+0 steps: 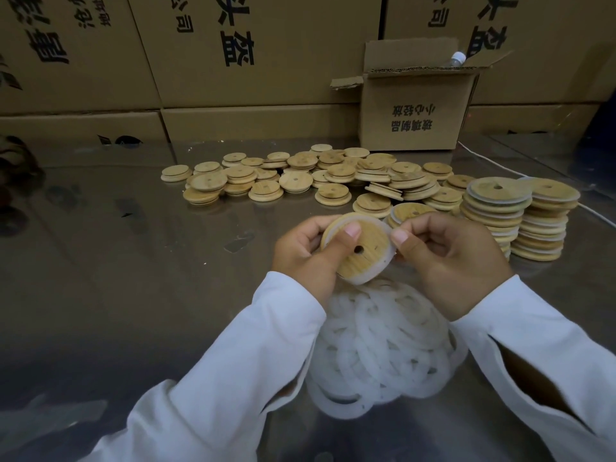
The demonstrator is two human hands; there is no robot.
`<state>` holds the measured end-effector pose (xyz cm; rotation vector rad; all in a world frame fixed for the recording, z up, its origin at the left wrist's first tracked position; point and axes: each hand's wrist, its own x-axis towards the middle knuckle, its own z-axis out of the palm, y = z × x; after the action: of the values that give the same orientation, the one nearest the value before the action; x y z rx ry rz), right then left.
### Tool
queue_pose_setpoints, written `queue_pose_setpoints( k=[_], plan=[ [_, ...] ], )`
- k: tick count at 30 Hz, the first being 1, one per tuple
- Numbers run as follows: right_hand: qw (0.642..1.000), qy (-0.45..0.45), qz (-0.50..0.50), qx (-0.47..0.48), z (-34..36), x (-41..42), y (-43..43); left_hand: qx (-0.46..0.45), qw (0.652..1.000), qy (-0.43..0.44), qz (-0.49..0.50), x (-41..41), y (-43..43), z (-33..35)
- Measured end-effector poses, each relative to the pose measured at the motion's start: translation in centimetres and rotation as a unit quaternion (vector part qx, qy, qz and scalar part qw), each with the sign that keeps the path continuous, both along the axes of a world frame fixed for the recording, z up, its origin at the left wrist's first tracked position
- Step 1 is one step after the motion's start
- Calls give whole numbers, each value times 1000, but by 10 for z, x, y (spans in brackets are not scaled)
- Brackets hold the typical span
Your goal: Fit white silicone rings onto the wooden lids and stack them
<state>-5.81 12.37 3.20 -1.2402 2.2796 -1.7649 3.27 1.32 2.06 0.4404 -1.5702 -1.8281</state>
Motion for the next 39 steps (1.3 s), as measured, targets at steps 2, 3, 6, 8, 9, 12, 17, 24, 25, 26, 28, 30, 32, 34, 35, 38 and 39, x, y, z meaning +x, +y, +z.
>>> queue_pose_setpoints(
  k=[2,3,6,8,9,12,17,24,25,26,28,30,32,34,35,38,39],
  plan=[
    [999,31,-12,8,-1,1,-1,18,1000,-1,10,-2,2,-1],
    [999,46,-20,11,-2,2,-1,18,1000,-2,15,-2,2,-2],
    [997,67,-37,1,-6,3,-2,0,1000,-7,22,-3,3,-4],
    [998,57,-36,-17,-8,4,-3,-3,1000,-7,29,-3,3,-5],
    [998,48,-33,-26,-8,5,-4,-2,999,-7,35,-3,3,-6],
    [998,40,-34,-41,-10,11,-6,7,999,-8,50,-3,3,-6],
    [994,84,-69,-28,-11,13,-6,35,998,-5,56,-5,2,-6],
    [991,118,-62,4,-12,7,-4,-62,996,-55,-21,-1,4,-7],
    [991,119,-57,5,-12,7,-4,-74,995,-56,-20,0,4,-7],
    [992,114,-54,4,-11,7,-4,-82,995,-57,-17,0,4,-6],
    [995,88,-47,7,-8,6,-3,-95,994,-58,-21,1,2,-3],
    [998,52,-36,13,-3,3,-1,-114,992,-54,-33,1,0,0],
    [999,26,-34,22,0,-1,2,-137,988,-49,-48,3,-2,4],
    [999,11,-36,28,2,-3,4,-156,984,-50,-63,5,-5,7],
    [999,3,-33,29,2,-4,4,-161,983,-51,-68,6,-6,8],
    [999,-7,-18,29,6,-4,5,-145,986,-41,-66,7,-7,9],
    [999,0,-18,31,7,-4,6,-130,989,-38,-63,7,-6,8]
  ],
)
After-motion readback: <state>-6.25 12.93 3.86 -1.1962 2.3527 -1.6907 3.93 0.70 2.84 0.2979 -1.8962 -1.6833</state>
